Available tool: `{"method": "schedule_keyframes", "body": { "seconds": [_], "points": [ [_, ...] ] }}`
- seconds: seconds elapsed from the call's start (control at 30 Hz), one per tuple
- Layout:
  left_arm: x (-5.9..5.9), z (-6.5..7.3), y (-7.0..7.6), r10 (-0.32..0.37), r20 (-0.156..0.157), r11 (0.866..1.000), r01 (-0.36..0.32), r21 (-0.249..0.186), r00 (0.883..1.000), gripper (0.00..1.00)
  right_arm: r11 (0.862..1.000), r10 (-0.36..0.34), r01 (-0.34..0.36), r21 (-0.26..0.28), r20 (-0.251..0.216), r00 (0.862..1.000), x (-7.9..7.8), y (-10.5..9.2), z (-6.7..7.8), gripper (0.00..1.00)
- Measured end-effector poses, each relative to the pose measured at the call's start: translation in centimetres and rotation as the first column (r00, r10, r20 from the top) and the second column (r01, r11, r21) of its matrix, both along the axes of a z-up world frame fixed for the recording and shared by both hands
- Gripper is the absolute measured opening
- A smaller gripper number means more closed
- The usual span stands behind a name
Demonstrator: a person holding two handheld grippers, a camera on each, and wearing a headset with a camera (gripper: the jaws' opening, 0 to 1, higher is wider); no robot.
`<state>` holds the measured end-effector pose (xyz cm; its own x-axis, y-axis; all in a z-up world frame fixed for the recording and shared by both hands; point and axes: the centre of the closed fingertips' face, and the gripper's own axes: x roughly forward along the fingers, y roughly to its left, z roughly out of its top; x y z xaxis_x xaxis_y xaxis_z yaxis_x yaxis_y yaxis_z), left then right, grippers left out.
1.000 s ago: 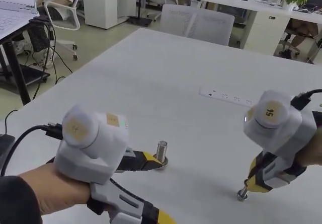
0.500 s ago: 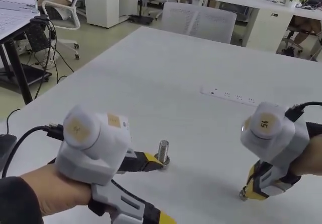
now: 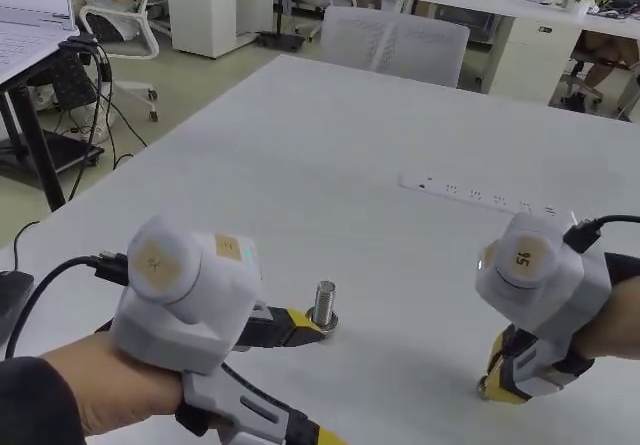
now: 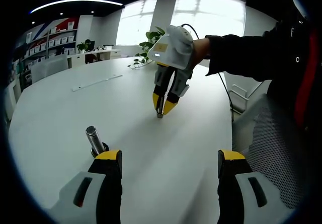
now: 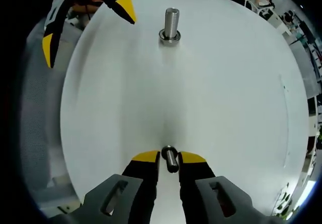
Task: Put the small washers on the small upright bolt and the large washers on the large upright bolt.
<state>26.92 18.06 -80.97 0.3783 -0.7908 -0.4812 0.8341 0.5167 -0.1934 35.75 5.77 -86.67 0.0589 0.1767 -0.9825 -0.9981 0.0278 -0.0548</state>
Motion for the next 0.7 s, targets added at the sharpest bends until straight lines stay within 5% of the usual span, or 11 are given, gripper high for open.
{"method": "schedule_keyframes", "body": {
  "seconds": [0.33,0.7],
  "points": [
    [0.0,0.0,0.0,-0.003,0.0,1.0,0.003,0.001,1.0,0.78,0.998,-0.045,0.045,0.044,-0.011,0.999,-0.1,-0.3,0.0,0.35],
    [-0.1,0.0,-0.2,-0.008,0.002,1.0,0.008,0.0,1.0,0.78,0.974,-0.13,0.135,0.182,-0.037,0.991,-1.4,-0.5,0.2,0.89]
  ]
}}
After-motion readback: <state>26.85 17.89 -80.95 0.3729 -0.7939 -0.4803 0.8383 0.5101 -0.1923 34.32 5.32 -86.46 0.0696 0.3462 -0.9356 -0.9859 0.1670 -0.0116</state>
